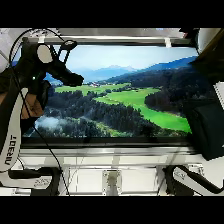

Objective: Fold the clothes and pants, and hang the long-sleeved shirts on hangers.

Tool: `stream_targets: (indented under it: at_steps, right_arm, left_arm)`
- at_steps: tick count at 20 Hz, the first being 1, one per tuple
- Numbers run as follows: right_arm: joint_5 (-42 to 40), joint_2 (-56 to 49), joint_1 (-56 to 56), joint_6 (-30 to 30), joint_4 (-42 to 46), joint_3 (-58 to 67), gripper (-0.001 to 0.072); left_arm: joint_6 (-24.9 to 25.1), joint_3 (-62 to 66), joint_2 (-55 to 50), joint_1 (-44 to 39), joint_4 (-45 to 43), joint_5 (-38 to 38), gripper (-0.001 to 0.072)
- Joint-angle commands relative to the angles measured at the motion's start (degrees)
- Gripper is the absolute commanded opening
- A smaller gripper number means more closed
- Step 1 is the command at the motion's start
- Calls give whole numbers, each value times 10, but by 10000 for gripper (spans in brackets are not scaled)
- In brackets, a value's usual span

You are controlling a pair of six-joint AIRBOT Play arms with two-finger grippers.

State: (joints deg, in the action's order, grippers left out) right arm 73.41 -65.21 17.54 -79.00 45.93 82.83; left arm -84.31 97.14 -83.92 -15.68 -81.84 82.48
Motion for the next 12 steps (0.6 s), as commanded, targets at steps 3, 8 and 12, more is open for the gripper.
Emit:
stream_targets:
  at_steps: [3,8,12]
  right_arm:
    - [-4,-12,-226,5,229,-1,47]
    - [45,-12,-240,5,268,-1,47]
    - [70,-12,-240,4,268,-1,47]
  left_arm:
    - [-52,0,0,0,0,63,17]
    - [-79,0,-1,-4,0,108,16]
    - [-79,0,-1,-4,0,108,16]
